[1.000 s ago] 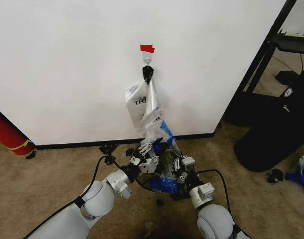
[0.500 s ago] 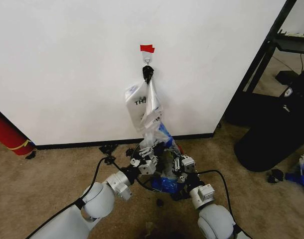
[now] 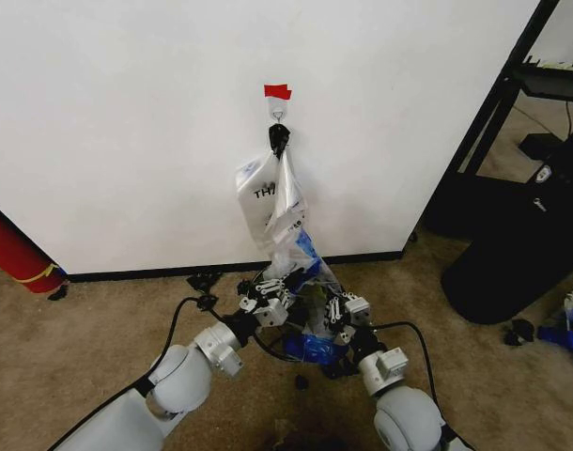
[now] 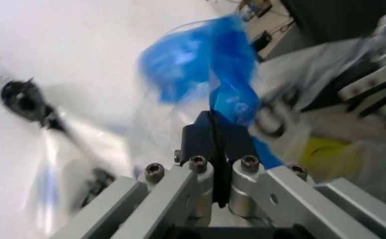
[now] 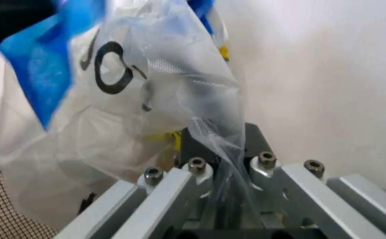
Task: Pick up the garbage bag from the wall and place it over the trash bin.
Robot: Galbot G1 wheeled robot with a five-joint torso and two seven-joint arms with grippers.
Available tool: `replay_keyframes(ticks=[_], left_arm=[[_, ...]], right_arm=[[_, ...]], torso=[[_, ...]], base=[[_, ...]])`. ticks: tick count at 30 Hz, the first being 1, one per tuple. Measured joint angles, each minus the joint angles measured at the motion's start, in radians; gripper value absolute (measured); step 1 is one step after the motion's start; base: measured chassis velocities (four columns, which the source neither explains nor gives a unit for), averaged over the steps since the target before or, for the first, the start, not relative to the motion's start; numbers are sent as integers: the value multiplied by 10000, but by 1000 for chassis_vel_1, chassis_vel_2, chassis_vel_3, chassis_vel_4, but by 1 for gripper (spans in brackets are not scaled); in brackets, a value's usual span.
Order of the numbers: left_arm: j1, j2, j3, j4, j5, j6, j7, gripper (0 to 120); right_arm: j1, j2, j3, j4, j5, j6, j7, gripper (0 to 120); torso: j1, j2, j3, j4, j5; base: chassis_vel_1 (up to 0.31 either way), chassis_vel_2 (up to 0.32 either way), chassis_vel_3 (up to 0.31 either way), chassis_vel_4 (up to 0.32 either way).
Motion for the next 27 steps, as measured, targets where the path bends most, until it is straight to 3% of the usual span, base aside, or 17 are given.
replay_keyframes(ticks=[6, 20, 27], left_arm=[[110, 46, -414, 75, -187, 37, -191, 0], [-38, 46, -742, 76, -1073, 1521, -822, 0], [16, 122, -802, 191, -1463, 1577, -791, 0]], right_arm=[[-108, -141, 392, 98, 2223, -188, -598, 1], [-303, -252, 1051, 42, 3863, -209, -1929, 1], [-273, -219, 1230, -99, 4589, 23, -2340, 1]], torso=[[0, 0, 0, -1, -1], [0, 0, 0, -1, 0], [0, 0, 0, 0, 0]], base=[[0, 0, 0, 0], [0, 0, 0, 0], [0, 0, 0, 0]])
